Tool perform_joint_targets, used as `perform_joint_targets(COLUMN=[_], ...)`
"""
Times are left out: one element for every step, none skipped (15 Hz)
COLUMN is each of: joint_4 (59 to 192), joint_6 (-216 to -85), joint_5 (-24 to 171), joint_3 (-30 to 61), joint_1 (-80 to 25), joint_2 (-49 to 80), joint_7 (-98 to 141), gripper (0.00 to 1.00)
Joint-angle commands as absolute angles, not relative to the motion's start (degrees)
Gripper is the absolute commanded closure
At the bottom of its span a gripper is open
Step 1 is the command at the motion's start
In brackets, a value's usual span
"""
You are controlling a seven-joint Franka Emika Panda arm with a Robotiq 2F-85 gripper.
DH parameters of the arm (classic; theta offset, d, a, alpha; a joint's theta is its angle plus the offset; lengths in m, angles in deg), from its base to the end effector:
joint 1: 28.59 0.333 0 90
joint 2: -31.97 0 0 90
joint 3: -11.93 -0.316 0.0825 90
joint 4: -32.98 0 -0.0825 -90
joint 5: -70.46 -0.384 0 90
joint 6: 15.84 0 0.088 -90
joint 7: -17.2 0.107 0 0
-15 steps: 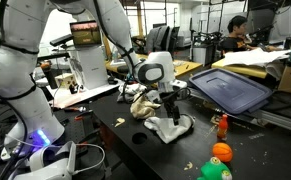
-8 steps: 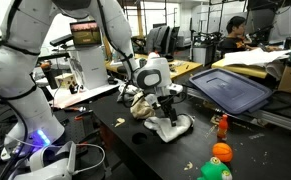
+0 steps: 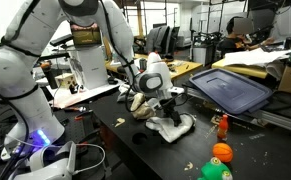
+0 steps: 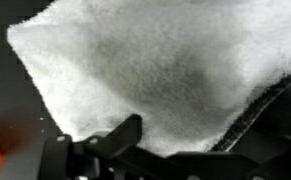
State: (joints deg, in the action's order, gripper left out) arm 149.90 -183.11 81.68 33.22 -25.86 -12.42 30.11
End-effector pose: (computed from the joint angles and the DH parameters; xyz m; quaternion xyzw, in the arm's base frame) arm 0.5618 -0.1801 0.0917 0.9790 -0.1194 0.0568 0.1550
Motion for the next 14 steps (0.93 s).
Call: perform_joint_targets(joint_4=[143.29, 141.98, 140.64, 139.20, 137.76, 136.28, 134.83, 133.39, 132.26, 131.13, 130.39, 129.42, 128.67, 127.81], joint_6=[-183.81, -183.60, -183.38, -183.13, -182.79, -182.45, -182.08, -181.47, -181.19, -180.74, -180.36, -179.81, -179.34, -178.86], joint_5=[81.34, 81.07, 80.69, 80.26, 79.80, 79.13, 78.49, 77.72, 77.04, 76.33, 75.77, 75.25, 74.90, 74.59], joint_3=[41.16, 42.80, 44.09, 44.95, 45.88, 46.66, 47.61, 48.47, 49.38, 50.26, 51.44, 52.23, 52.94, 53.57], joint_1=[-21.56, -20.78, -20.17, -19.95, -19.92, -20.13, -20.26, -20.49, -20.61, -20.76, -20.52, -20.56, -20.59, -20.79], joint_2=[-22.56, -24.42, -26.24, -27.91, -29.54, -31.04, -32.53, -33.96, -35.22, -36.36, -37.44, -38.44, -39.28, -40.11], joint_7=[34.93, 36.21, 37.48, 38.48, 39.36, 39.98, 40.65, 40.89, 41.40, 41.57, 42.05, 42.58, 43.16, 43.70], gripper=[0.00, 0.00, 0.00, 0.00, 0.00, 0.00, 0.00, 0.00, 0.00, 0.00, 0.00, 0.00, 0.00, 0.00])
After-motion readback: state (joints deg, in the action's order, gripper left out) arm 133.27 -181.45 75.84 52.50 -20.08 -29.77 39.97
